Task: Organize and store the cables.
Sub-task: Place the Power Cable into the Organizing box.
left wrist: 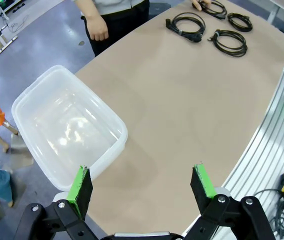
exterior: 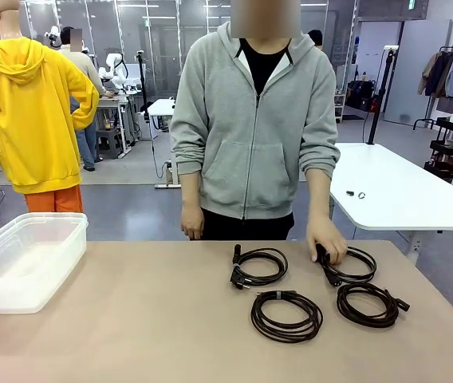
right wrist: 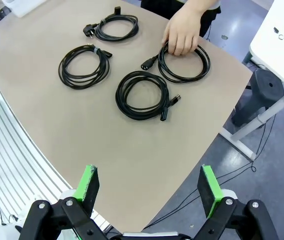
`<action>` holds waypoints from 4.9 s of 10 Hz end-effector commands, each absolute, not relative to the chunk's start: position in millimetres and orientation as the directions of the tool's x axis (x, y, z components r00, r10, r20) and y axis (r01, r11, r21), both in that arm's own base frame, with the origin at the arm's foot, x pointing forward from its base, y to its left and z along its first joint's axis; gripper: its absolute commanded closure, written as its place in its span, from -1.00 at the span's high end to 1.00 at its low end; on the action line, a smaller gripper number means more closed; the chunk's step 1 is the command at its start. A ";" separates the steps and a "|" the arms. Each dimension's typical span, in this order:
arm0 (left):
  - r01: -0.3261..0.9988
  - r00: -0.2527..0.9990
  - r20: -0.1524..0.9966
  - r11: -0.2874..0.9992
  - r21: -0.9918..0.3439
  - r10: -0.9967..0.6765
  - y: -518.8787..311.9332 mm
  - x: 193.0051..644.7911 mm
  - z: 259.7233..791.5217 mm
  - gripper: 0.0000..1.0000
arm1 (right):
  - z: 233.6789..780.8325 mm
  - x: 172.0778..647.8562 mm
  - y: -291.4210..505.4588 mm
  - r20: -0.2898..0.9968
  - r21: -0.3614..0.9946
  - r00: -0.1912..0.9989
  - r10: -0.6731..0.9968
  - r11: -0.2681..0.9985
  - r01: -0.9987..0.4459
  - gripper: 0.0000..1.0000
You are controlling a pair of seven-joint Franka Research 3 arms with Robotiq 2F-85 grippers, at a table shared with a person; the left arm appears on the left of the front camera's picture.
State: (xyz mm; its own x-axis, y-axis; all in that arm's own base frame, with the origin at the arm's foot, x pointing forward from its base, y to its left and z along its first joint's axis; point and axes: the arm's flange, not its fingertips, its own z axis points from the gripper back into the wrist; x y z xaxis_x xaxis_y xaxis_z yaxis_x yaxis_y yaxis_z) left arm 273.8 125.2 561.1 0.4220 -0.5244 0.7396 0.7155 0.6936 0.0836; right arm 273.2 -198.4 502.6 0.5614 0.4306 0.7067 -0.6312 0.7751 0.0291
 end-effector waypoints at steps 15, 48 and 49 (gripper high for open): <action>0.726 0.415 0.735 0.682 0.087 -0.536 125.2 273.5 560.2 1.00 | 502.6 272.2 -199.1 0.708 0.021 0.550 0.443 0.765 -0.644 1.00; 0.723 0.625 0.376 0.689 0.049 -0.684 -235.7 403.6 569.5 1.00 | 502.6 272.2 -199.1 0.708 0.021 0.550 0.443 0.765 -0.644 1.00; 0.725 0.623 0.376 0.687 0.052 -0.686 -235.8 403.5 571.3 1.00 | 502.6 272.2 -199.1 0.708 0.021 0.550 0.443 0.765 -0.644 1.00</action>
State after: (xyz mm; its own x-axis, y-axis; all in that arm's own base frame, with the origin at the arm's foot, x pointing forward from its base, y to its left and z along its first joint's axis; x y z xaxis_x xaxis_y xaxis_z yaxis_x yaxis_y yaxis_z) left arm 403.5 -235.8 570.9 0.6232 -0.6862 0.3750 0.7249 0.6869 0.0522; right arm 273.8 -198.4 502.2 0.5642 0.4341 0.7023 -0.6302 0.7760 0.0266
